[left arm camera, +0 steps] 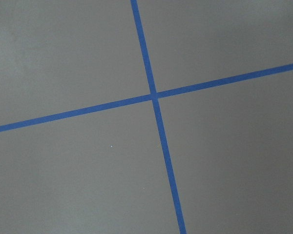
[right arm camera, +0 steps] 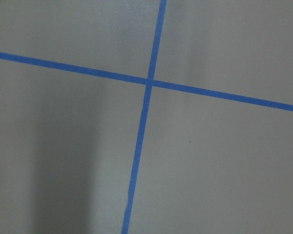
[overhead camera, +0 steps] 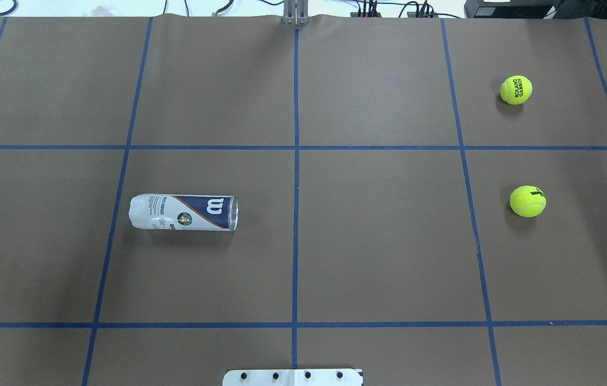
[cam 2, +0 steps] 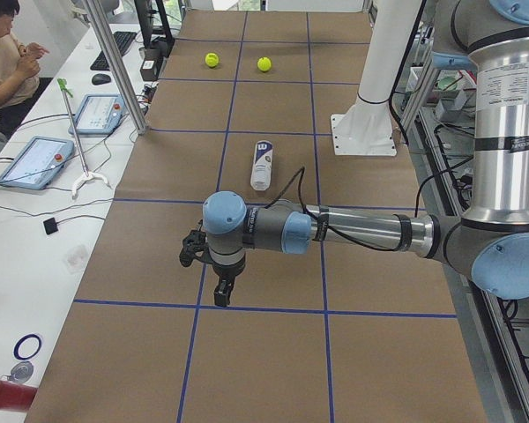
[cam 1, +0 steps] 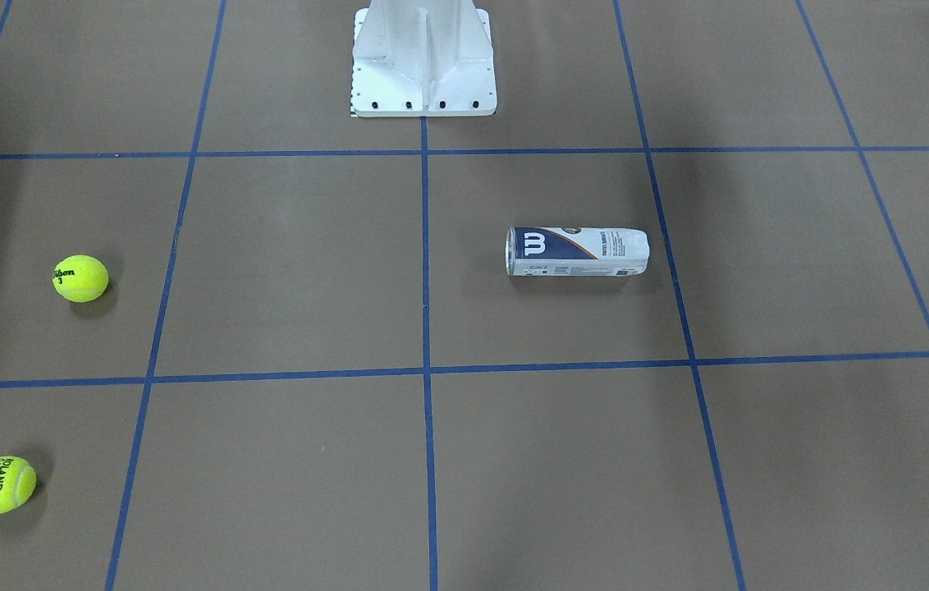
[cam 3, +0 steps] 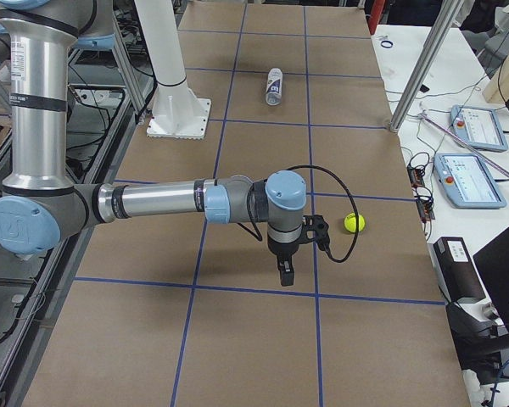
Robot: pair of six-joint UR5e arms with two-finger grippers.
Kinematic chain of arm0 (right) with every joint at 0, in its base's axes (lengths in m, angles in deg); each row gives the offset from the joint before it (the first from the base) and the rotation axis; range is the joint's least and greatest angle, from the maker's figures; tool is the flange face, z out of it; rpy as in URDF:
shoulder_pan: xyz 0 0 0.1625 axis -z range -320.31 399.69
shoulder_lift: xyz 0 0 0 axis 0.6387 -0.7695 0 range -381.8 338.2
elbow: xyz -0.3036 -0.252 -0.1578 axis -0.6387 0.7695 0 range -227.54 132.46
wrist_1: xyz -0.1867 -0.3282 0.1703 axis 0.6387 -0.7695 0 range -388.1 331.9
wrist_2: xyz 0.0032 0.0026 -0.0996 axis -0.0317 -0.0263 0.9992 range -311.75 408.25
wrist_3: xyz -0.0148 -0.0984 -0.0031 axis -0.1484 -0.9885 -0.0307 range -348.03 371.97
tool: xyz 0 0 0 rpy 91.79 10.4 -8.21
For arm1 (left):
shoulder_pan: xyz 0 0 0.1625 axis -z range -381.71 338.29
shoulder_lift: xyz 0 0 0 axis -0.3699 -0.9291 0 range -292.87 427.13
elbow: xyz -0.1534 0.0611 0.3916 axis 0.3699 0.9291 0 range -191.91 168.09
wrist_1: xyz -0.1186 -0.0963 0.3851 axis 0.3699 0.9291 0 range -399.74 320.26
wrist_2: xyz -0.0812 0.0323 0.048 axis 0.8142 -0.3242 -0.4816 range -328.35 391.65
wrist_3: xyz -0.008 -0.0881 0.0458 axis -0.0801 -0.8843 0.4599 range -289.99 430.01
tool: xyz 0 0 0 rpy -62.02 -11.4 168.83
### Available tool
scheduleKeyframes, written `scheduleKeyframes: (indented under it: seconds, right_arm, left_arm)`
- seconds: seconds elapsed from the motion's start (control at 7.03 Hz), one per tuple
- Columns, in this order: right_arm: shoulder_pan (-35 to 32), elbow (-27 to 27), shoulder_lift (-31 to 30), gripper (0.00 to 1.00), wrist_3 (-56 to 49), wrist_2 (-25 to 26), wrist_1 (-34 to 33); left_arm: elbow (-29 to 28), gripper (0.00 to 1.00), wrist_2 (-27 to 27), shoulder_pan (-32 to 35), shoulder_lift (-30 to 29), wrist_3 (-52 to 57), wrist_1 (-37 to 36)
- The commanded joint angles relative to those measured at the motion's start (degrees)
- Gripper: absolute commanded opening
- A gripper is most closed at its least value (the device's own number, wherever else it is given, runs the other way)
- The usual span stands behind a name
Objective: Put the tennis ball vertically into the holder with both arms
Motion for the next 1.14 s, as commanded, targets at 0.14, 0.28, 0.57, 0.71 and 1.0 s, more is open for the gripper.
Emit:
scheduleKeyframes:
  seconds: [0.14, 0.28, 0.57, 0.71, 1.0]
  right_arm:
    - [0.0, 1.7, 0.2, 1.00, 0.2, 0.0, 3.8]
    - [0.0, 1.7, 0.1, 1.00, -0.1, 0.0, 3.8]
    - [0.0, 1.6, 0.0, 1.00, 0.1, -0.2, 3.8]
    - [0.0, 1.6, 0.0, 1.00, 0.1, -0.2, 3.8]
    - [0.1, 1.6, 0.0, 1.00, 0.2, -0.4, 3.8]
  left_arm:
    - [0.2, 1.00, 0.0, 0.0, -0.1, 0.0, 0.3]
    - [0.9, 1.00, -0.3, 0.0, -0.1, 0.0, 0.4]
    - [1.3, 1.00, -0.3, -0.4, -2.1, -0.6, 0.7]
    - [1.5, 1.00, -0.3, -0.5, -3.1, -0.5, 3.1]
    - [-1.3, 1.00, 0.0, -1.0, -5.5, -0.4, 15.7]
